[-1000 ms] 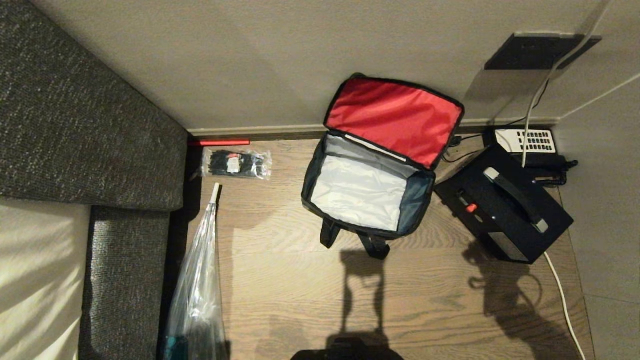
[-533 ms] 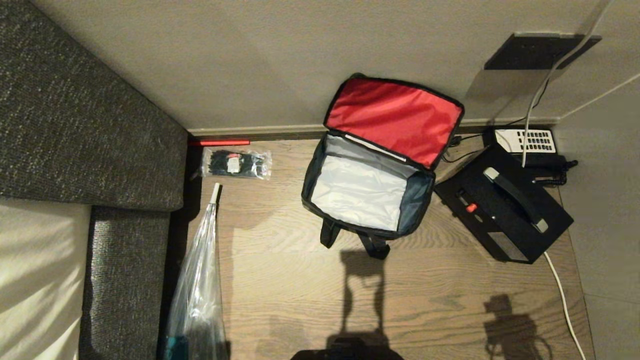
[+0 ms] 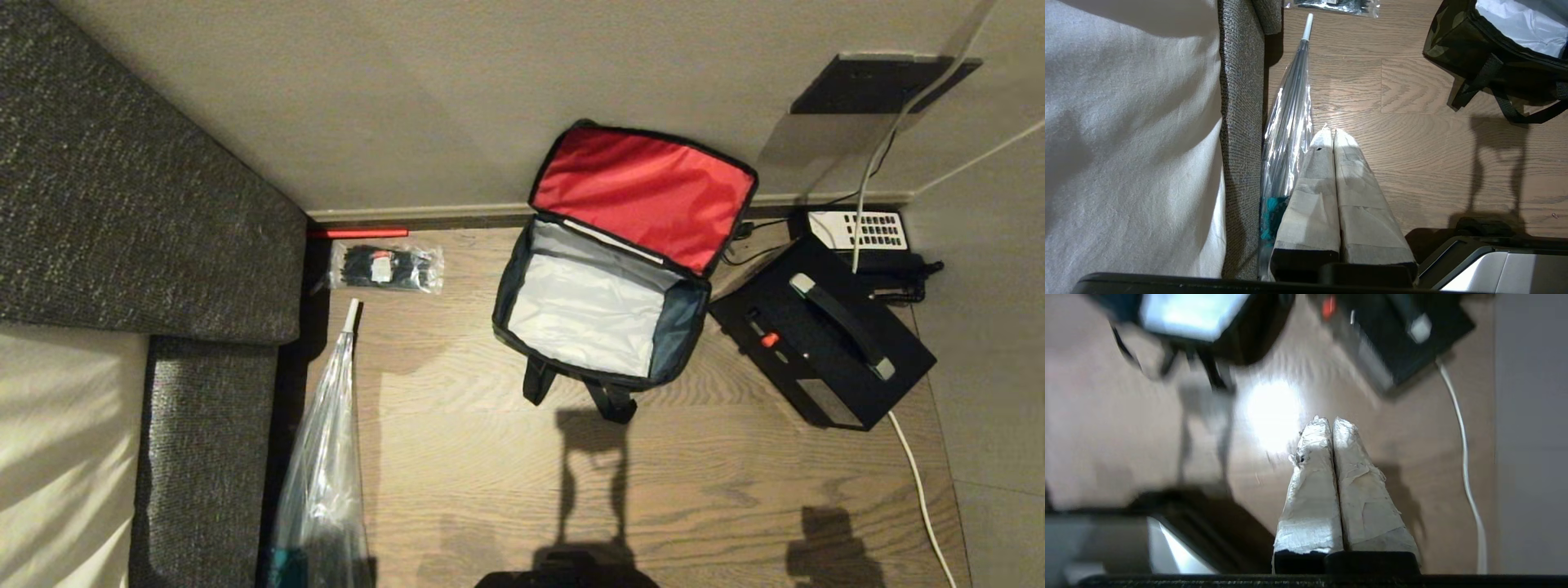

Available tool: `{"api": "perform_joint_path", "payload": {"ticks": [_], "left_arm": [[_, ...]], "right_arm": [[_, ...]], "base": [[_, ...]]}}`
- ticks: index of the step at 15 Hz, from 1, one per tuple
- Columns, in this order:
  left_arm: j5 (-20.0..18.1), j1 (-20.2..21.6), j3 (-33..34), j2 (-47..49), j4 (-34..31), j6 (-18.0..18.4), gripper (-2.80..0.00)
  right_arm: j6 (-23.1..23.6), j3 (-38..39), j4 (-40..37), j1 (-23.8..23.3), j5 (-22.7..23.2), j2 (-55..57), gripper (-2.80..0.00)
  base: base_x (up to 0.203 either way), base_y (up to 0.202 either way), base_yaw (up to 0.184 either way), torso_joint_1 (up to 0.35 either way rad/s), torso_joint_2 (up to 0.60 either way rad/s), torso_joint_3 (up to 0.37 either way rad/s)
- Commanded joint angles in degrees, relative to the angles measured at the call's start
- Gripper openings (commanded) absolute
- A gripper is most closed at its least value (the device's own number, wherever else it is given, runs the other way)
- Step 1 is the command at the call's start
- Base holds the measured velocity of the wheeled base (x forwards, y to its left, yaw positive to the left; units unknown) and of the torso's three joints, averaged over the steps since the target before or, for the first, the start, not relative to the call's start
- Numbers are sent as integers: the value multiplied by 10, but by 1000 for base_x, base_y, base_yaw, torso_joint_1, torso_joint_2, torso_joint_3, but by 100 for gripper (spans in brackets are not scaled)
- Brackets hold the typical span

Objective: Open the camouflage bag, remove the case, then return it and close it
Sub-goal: Grip the handle again

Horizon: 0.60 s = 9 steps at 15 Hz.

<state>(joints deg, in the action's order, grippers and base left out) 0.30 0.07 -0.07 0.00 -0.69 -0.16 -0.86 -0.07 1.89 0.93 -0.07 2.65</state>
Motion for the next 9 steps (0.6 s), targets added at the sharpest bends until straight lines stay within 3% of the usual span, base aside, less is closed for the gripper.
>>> {"api": "perform_joint_path", "payload": {"ticks": [1,9], "left_arm": [[0,0,0,-2,0,0,-280],[0,0,0,-2,0,1,-280]], "right_arm": [[-15,8,1,-1,-3,-27,-280],[-18,8,2,-1,-5,-27,-280]], "base": [[0,0,0,0,0,0],[0,0,0,0,0,0]]}}
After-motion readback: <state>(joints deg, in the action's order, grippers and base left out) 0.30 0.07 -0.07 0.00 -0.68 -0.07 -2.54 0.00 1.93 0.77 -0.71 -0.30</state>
